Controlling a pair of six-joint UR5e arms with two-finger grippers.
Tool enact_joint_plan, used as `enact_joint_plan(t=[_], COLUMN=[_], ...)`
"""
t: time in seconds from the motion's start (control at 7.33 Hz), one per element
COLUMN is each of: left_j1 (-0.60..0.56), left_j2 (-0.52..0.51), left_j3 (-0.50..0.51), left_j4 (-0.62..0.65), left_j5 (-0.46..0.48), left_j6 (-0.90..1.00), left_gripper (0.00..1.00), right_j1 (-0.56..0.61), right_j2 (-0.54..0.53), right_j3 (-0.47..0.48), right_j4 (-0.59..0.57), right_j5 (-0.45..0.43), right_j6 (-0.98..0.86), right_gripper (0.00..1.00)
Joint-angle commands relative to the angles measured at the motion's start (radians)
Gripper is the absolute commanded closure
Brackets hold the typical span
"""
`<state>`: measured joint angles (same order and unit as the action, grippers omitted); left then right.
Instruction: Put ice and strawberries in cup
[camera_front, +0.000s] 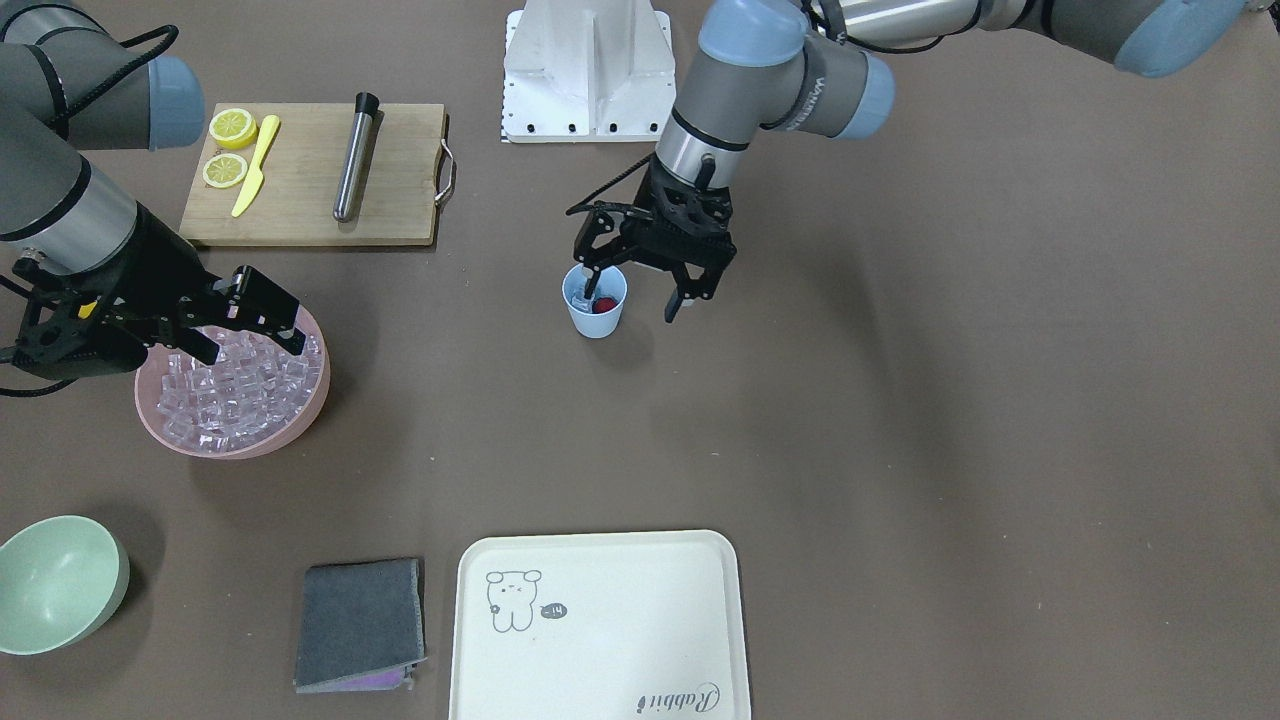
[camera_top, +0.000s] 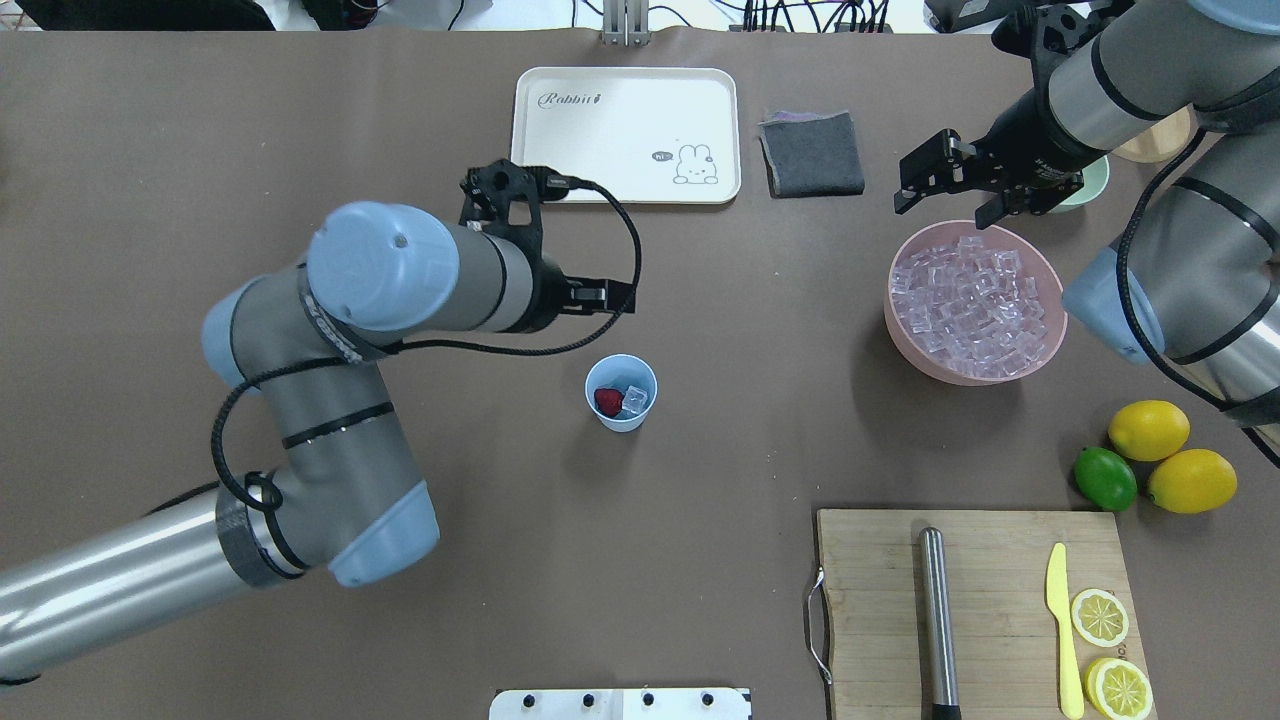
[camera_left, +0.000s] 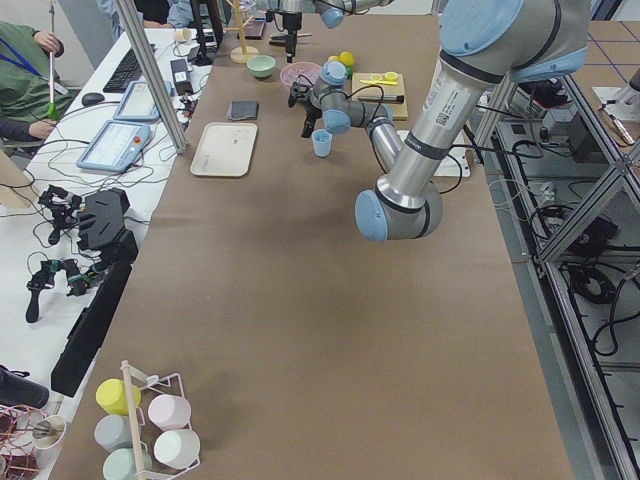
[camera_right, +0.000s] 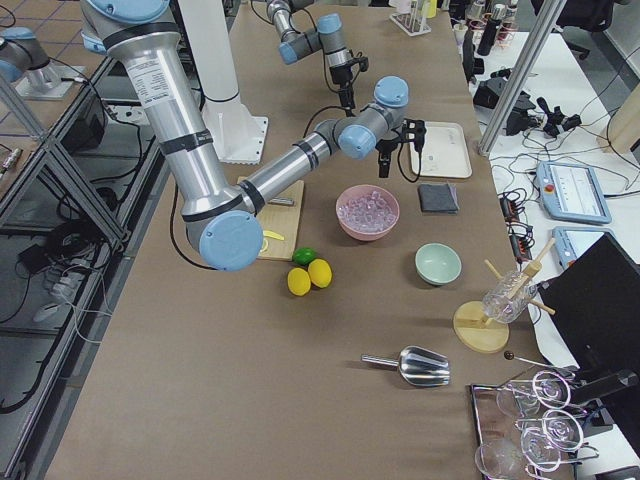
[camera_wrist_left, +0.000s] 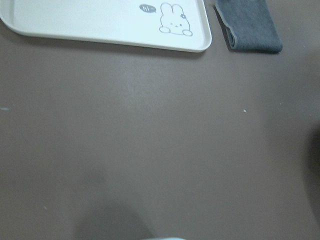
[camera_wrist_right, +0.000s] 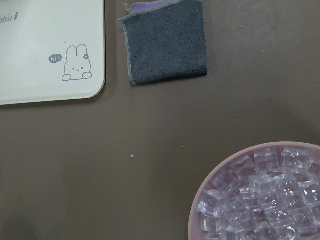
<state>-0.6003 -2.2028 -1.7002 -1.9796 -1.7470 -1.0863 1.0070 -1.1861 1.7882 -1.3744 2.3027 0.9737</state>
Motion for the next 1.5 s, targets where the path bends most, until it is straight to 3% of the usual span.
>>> enact_joint_plan(t=[0.0,0.14,0.27,0.55,0.96,1.23,1.36], left_j1=[-0.215,-0.301,-0.373,-0.497,-0.622,-0.799,-0.859], left_j2=[0.108,0.18,0.274,0.356,0.478,0.534,0.566], left_j3=[-0.007,-0.006,-0.006,0.064,0.099,0.111,0.116], left_j4=[-0.008,-0.046,-0.071,-0.105,-0.093,-0.008,0.025], left_j5=[-0.16,-0.233,-0.227,-0.218,-0.232,-0.389,-0.41], left_j6=[0.253,0.388,0.526,0.604,0.731,0.912,0.992], left_gripper=[0.03,0.03,0.03,0.03,0.03,0.03,0.03], right_j1=[-0.001,0.004,0.005,0.095,0.322,0.456,0.493], right_j2=[0.002,-0.004,-0.023,-0.134,-0.249,-0.242,-0.245], right_j3=[0.004,0.005,0.004,-0.025,-0.198,-0.225,-0.228], right_j4=[0.0,0.0,-0.003,-0.017,-0.026,-0.234,-0.289], right_j5=[-0.002,-0.003,0.001,-0.005,-0.003,-0.028,-0.066], right_j6=[-0.001,-0.018,-0.061,-0.355,-0.81,-1.049,-1.12], right_gripper=[0.0,0.0,0.0,0.0,0.0,0.0,0.0])
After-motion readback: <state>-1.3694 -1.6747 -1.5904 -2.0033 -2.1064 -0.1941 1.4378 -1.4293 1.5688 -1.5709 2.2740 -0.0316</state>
